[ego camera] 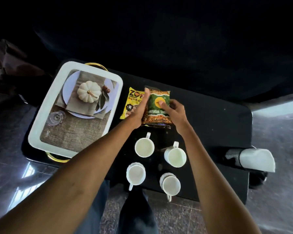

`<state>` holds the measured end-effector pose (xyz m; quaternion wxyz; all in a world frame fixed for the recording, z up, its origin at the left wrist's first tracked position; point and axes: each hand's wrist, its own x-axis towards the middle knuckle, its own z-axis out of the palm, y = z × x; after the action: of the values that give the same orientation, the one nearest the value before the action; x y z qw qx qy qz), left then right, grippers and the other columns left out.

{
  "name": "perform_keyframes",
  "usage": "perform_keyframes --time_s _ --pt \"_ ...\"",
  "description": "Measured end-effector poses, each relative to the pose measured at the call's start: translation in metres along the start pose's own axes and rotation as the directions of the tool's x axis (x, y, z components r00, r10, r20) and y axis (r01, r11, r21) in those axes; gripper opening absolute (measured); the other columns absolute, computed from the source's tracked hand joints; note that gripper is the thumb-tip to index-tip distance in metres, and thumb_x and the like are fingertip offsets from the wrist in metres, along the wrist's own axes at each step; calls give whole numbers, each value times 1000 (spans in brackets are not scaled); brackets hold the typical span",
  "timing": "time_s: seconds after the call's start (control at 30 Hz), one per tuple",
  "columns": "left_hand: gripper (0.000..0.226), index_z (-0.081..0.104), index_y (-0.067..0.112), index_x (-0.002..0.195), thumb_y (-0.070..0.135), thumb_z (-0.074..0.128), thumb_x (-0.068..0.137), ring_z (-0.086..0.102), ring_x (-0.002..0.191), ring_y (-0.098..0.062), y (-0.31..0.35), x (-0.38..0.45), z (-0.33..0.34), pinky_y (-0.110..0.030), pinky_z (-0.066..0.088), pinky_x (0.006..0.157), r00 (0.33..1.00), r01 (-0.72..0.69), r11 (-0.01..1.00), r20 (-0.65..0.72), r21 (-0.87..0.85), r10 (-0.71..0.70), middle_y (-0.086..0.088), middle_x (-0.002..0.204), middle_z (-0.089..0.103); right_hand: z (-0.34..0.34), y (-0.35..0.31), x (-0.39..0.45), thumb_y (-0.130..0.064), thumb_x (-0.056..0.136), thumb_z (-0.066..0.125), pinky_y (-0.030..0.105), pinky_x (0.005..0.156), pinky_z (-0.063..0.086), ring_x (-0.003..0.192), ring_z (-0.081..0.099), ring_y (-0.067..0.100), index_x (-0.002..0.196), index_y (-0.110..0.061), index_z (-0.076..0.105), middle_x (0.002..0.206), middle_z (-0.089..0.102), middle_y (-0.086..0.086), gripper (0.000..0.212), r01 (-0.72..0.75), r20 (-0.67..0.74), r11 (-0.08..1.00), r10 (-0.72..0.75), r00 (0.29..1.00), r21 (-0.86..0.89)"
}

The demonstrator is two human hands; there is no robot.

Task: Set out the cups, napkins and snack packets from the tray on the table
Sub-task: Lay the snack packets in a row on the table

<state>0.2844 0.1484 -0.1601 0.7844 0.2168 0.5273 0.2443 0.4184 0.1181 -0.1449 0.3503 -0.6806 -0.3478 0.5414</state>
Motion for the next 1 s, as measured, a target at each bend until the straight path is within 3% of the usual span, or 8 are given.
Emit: perform_keyframes --time_s 0.13,0.27,0.37,0.47,0.67,0.83,0.93,1.0 --pt "66 48 13 135 60 40 91 66 103 -26 -29 2 38 -38 55 88 992 24 998 -119 -63 -32 -11 118 66 -33 13 -4 -28 87 64 21 56 56 65 71 9 97 -13 64 82 70 -1 18 -110 12 982 110 994 154" --pt "50 50 7 131 29 64 88 62 110 -21 -42 6 42 -24 51 87 943 -40 997 -328 71 61 -8 127 62 -69 27 0 -32 85 65 20 54 55 64 70 8 82 -23 60 69 72 -8 11 -142 -199 917 228 953 372" --pt "51 48 5 131 24 65 87 57 110 -19 -30 4 23 -19 49 89 885 -107 981 -434 164 169 -7 123 59 -82 46 9 -35 85 64 22 60 49 80 64 15 98 -11 62 80 68 -4 28 -183 -280 980 199 939 83" --pt "54 47 4 133 21 67 86 58 118 -31 -12 6 -7 -44 46 104 834 -164 982 -518 98 191 -17 130 59 -75 62 18 -39 86 62 33 72 48 91 60 21 110 -4 59 98 64 6 42 -234 -319 947 157 935 -219" --pt "50 49 -1 129 16 68 85 60 116 -35 -6 7 -41 -42 50 100 759 -197 973 -609 123 231 -20 127 60 -34 67 19 -45 88 55 40 82 48 108 59 29 129 -10 42 121 61 12 56 -212 -316 895 85 945 -392" --pt "50 48 -1 129 15 67 86 62 113 -30 -15 9 -36 -33 52 90 799 -182 977 -562 109 212 -18 126 61 -31 59 18 -43 88 56 48 95 43 129 36 35 146 -9 18 142 36 19 77 -159 -326 688 -119 938 -708" --pt "44 50 1 126 14 65 87 62 113 -32 -17 10 -31 -33 53 89 826 -179 981 -532 70 188 -19 126 61 -21 55 19 -38 92 50 51 113 24 143 14 38 147 -8 15 154 16 23 72 96 -52 455 -301 952 -885" --pt "44 49 1 127 13 65 87 61 114 -33 -18 9 -29 -32 52 87 839 -164 984 -514 72 177 -20 126 61 -13 60 18 -39 95 43 50 118 9 146 0 38 148 -7 13 156 4 23 69 190 112 309 -252 961 -932"
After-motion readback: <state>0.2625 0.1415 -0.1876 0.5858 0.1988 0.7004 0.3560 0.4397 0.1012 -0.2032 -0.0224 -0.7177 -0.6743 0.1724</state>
